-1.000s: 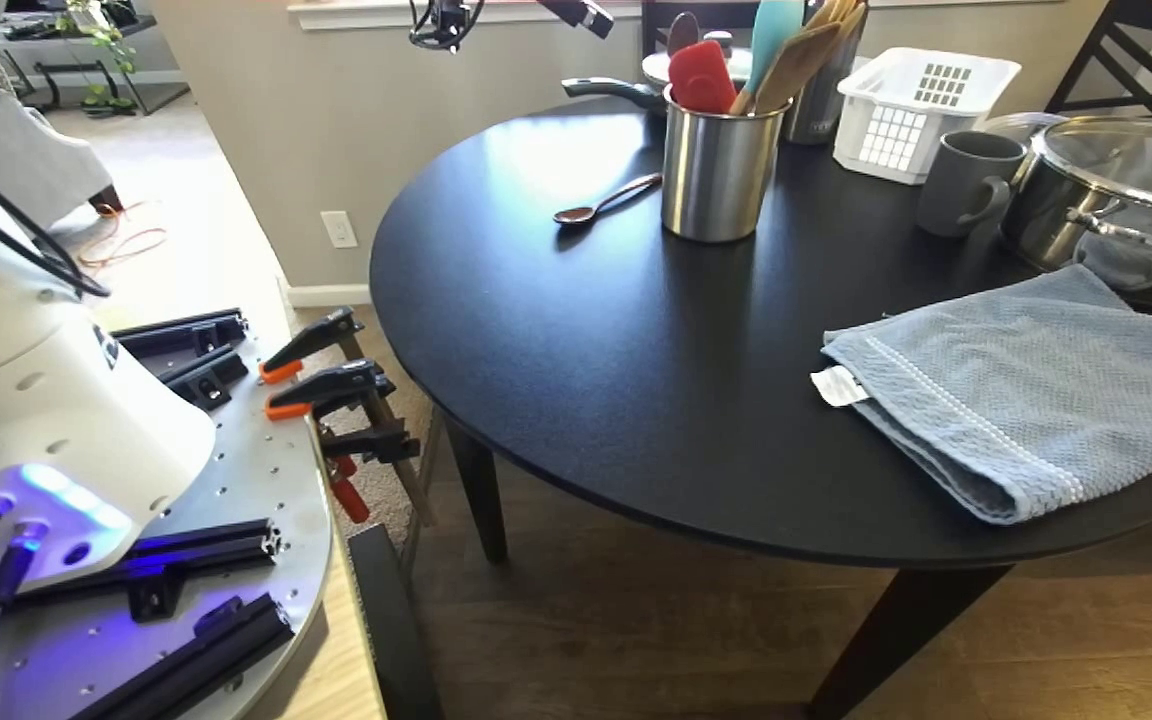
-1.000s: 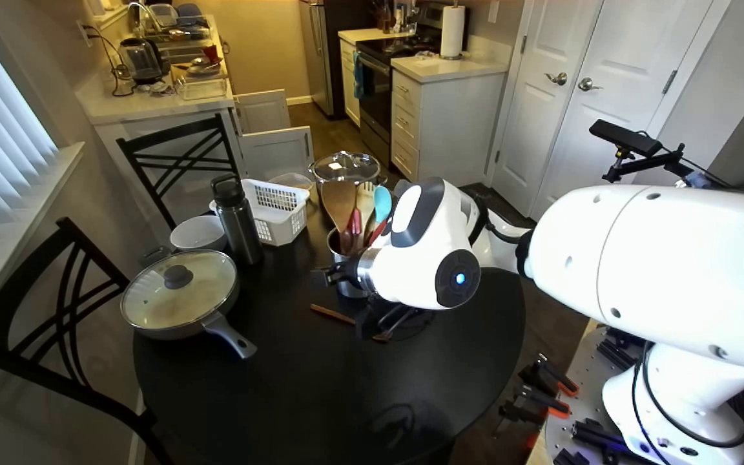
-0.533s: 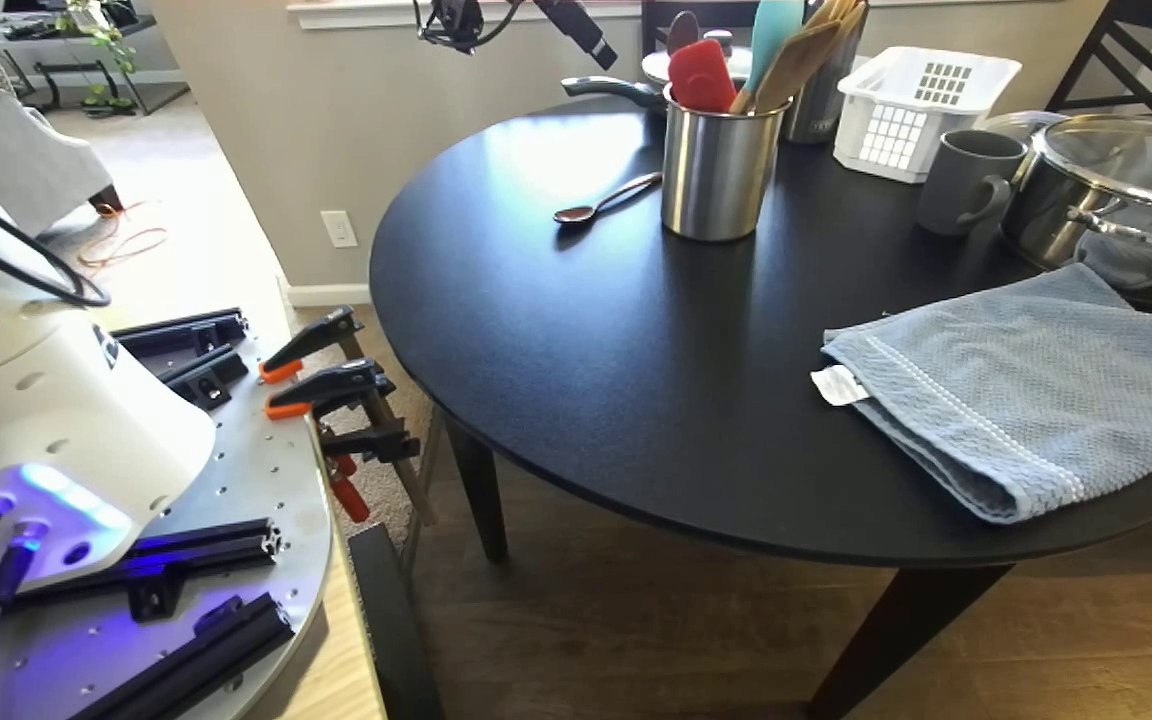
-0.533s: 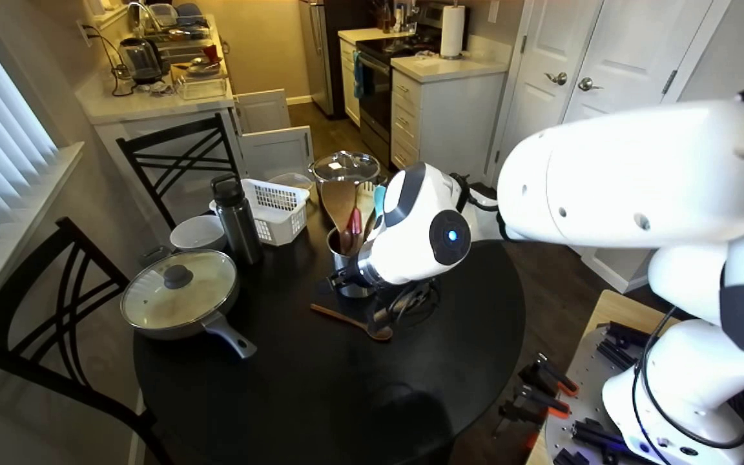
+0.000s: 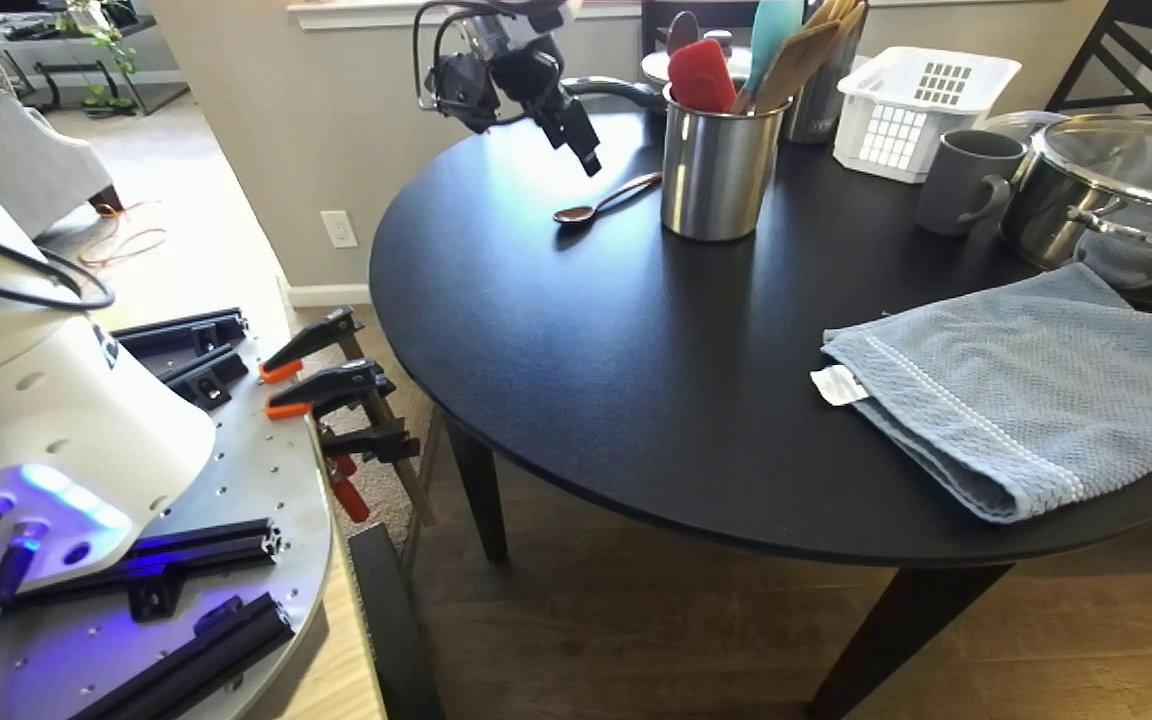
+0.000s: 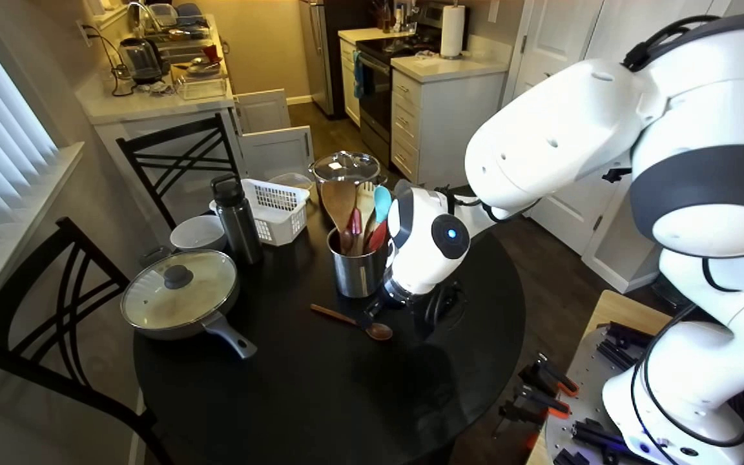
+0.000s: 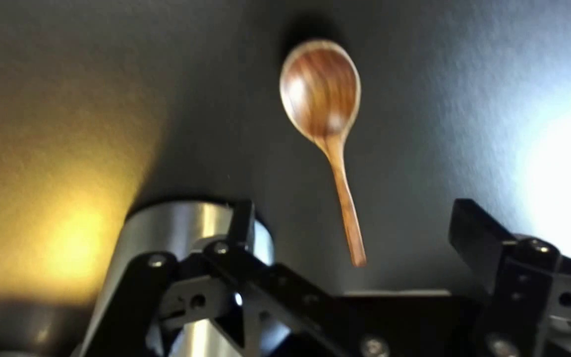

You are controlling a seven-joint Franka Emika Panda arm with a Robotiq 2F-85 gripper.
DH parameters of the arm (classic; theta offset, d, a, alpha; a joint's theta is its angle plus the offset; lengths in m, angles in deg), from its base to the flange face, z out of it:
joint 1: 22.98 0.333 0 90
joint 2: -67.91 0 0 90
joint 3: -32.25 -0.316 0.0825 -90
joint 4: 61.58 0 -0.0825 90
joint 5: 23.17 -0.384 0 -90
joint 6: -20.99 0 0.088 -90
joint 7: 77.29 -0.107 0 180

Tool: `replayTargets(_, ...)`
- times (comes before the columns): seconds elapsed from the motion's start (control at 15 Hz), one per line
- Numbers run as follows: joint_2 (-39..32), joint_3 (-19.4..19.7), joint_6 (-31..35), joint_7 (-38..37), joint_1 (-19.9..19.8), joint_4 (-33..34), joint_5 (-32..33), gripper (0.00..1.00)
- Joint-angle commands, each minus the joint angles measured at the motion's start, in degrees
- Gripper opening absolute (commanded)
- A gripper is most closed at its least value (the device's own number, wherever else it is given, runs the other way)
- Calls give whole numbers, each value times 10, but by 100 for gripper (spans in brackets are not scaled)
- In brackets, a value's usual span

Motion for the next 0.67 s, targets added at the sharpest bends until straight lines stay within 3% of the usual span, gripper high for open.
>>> replayTargets(0.0, 4, -115, -1, -30, -110, -4, 120, 100)
replayTargets(0.2, 5, -159, -1, -58, -152, -1, 198, 100)
replayTargets(0.6, -47, -140, -2, -118, -133, -13, 279, 100)
